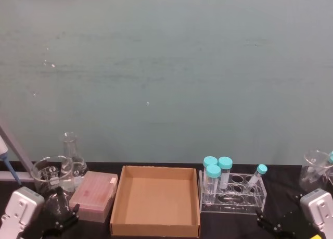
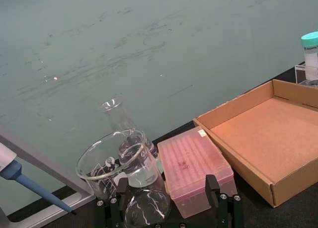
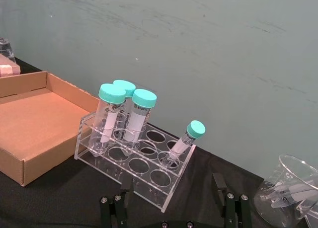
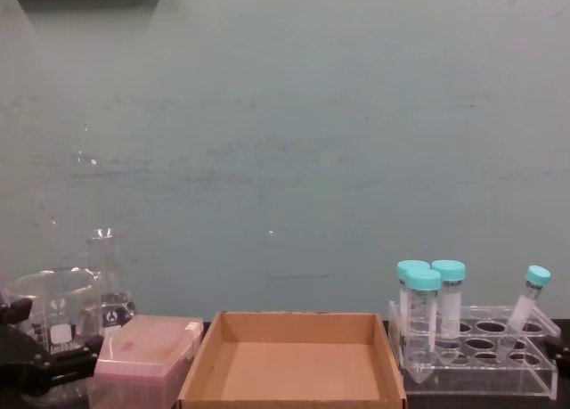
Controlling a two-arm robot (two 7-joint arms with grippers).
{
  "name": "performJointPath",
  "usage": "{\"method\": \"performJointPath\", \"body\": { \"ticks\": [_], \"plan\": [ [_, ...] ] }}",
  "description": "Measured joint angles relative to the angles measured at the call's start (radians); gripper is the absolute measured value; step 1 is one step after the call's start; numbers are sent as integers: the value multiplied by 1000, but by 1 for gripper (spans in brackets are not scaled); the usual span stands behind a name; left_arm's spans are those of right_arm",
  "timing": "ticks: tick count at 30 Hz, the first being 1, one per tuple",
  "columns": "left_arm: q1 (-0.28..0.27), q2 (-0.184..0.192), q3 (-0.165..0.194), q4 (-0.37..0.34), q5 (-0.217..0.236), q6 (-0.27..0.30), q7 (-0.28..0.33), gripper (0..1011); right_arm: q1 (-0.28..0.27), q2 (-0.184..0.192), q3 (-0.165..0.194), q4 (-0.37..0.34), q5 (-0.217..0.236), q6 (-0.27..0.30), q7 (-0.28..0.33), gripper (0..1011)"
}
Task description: Use the right hand to move the test tube from the test tube rack into the box.
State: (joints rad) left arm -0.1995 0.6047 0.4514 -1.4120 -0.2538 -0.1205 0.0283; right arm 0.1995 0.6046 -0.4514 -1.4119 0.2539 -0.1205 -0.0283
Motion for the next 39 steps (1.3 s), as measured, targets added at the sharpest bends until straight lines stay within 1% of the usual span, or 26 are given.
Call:
{"method": "performJointPath", "body": {
  "ticks": [39],
  "plan": [
    [0, 0, 0, 0, 0, 0, 0, 1000, 0, 0, 0, 0, 0, 0, 0, 1002]
  ]
}}
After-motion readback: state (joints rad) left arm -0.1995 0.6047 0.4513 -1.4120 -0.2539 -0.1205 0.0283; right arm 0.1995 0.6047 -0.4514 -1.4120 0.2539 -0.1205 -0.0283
